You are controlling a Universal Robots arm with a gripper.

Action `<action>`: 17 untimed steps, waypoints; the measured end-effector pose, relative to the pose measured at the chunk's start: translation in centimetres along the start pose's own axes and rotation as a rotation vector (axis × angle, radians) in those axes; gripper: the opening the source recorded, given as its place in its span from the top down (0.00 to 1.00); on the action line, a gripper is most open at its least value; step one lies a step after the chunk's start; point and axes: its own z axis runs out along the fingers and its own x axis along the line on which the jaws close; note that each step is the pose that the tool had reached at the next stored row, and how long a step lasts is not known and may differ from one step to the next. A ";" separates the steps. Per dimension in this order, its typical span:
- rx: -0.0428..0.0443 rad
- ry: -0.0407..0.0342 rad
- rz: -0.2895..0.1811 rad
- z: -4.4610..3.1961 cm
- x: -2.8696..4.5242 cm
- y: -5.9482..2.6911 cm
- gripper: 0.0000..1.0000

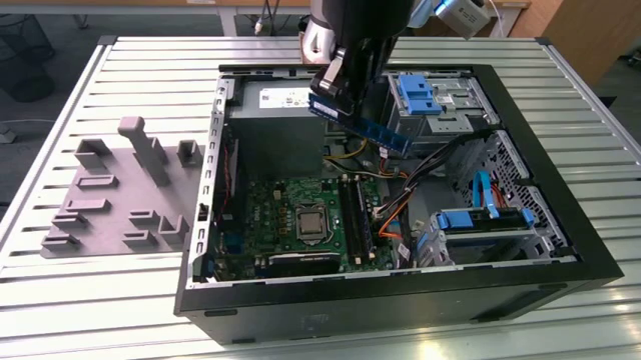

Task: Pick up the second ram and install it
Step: 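Insert the second ram into the second slot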

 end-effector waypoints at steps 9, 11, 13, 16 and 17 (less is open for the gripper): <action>0.0008 -0.0006 0.099 0.03 0.00 0.00 0.86; 0.0010 -0.0008 0.121 0.04 0.00 0.00 0.86; 0.0012 -0.0009 0.144 0.05 0.00 0.00 0.86; 0.0015 -0.0011 0.175 0.06 0.00 0.00 0.86; 0.0015 -0.0011 0.185 0.07 0.00 0.00 0.86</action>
